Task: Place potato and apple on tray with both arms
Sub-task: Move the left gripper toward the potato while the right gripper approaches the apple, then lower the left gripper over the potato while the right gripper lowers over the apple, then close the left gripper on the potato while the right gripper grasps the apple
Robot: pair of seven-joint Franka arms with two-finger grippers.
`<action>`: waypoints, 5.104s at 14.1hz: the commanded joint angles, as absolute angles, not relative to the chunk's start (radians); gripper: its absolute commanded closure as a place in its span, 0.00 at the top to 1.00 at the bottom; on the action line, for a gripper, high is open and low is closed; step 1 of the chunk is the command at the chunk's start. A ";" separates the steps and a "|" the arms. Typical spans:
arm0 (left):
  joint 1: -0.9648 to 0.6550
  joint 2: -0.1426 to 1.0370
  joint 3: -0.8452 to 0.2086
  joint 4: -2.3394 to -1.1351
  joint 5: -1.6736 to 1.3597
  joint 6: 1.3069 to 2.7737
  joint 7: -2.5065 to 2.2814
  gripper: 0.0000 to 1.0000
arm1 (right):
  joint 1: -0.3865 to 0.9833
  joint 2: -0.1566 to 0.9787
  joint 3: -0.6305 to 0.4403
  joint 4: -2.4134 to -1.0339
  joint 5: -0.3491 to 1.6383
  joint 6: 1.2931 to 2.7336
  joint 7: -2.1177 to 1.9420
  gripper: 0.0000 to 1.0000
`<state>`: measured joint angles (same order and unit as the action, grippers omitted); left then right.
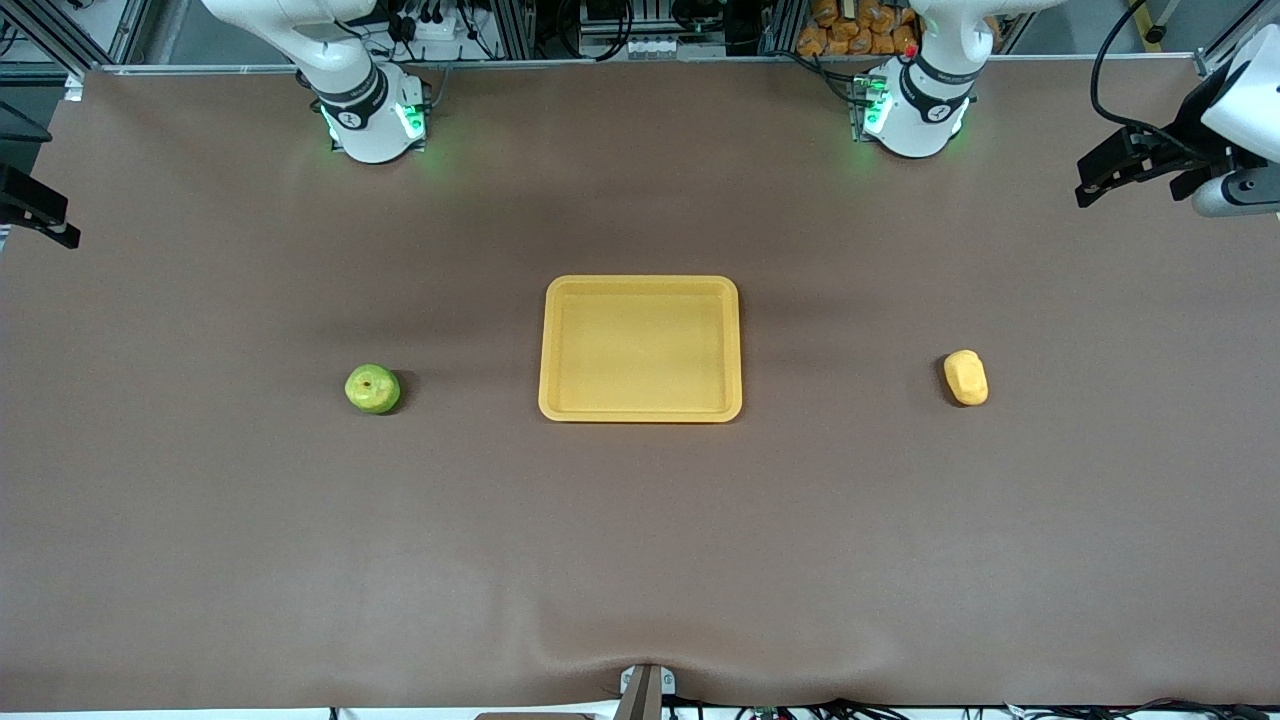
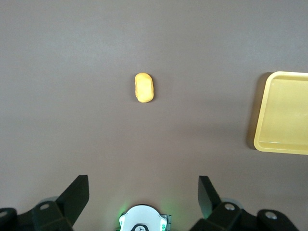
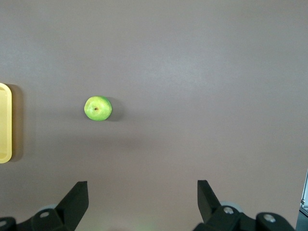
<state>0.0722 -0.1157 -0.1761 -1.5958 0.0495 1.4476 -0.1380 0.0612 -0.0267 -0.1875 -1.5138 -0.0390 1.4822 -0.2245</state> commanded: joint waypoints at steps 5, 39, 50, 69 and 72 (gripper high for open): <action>0.080 -0.115 -0.183 -1.583 0.037 1.445 -0.126 1.00 | 0.074 -0.031 -0.190 -1.509 -0.040 1.453 -0.232 1.00; 0.135 0.080 -0.172 -2.144 0.052 2.238 -0.230 1.00 | 0.084 0.294 -0.192 -1.522 -0.031 1.586 -0.227 1.00; 0.175 0.199 -0.172 -2.161 0.052 2.367 -0.330 1.00 | 0.100 0.339 -0.190 -1.683 0.113 1.772 -0.021 1.00; 0.189 0.388 -0.172 -2.161 0.187 2.499 -0.442 0.89 | 0.271 0.420 -0.190 -1.914 0.179 2.163 0.225 1.00; 0.189 0.402 -0.172 -2.161 0.187 2.500 -0.443 0.86 | 0.296 0.434 -0.190 -1.946 0.179 2.215 0.262 1.00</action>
<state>0.1810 0.3968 -0.1666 -2.1584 0.1608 2.4854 -0.4153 0.2728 0.4332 -0.1817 -1.9137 0.1645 2.1716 0.2362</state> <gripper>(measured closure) 0.132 0.000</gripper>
